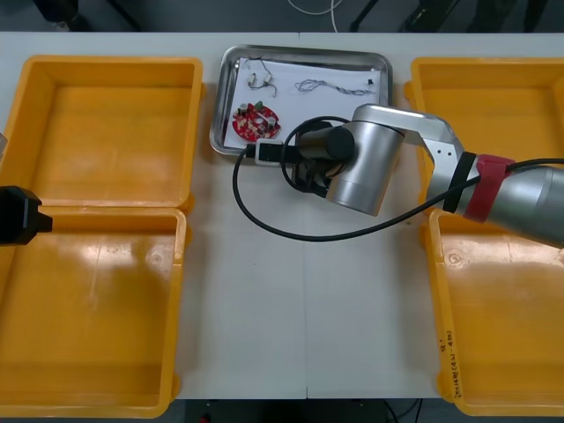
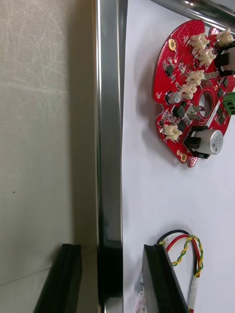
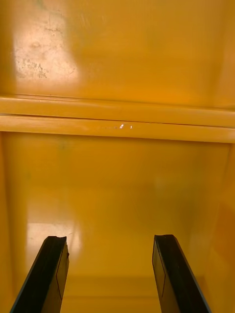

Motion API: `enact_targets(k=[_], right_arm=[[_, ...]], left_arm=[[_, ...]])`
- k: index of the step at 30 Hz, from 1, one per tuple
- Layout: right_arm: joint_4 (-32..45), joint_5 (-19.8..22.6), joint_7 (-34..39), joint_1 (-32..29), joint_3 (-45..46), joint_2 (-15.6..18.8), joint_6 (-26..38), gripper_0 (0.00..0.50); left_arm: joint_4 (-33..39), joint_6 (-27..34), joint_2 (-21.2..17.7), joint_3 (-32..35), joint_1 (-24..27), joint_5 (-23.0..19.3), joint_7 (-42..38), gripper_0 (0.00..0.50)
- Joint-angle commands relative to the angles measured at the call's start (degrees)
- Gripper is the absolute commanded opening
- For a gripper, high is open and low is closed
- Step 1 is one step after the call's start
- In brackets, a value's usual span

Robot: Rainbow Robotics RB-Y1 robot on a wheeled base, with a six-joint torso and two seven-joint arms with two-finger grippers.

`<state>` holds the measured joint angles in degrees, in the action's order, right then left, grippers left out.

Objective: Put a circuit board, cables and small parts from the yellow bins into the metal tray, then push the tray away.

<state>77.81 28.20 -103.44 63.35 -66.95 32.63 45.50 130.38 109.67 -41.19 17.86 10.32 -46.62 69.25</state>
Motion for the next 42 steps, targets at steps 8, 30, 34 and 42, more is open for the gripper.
enact_targets(k=[8,30,34,42], right_arm=[[0.0,4.1,-4.5,2.5,4.9,1.6,1.2,0.5],[13.2,15.7,2.0,1.6,24.4,-1.3,37.6,0.5],[20.5,14.1,8.5,-1.0,28.1,-0.6,45.6,0.5],[34.4,14.3,20.9,-7.9,35.0,3.2,58.0,0.5]], left_arm=[[1.6,0.3,-2.5,1.7,-1.2,-0.4,5.1,0.5],[1.6,0.3,-2.5,1.7,-1.2,-0.4,5.1,0.5],[1.6,0.3,-2.5,1.7,-1.2,-0.4,5.1,0.5],[1.6,0.3,-2.5,1.7,-1.2,-0.4,5.1,0.5]])
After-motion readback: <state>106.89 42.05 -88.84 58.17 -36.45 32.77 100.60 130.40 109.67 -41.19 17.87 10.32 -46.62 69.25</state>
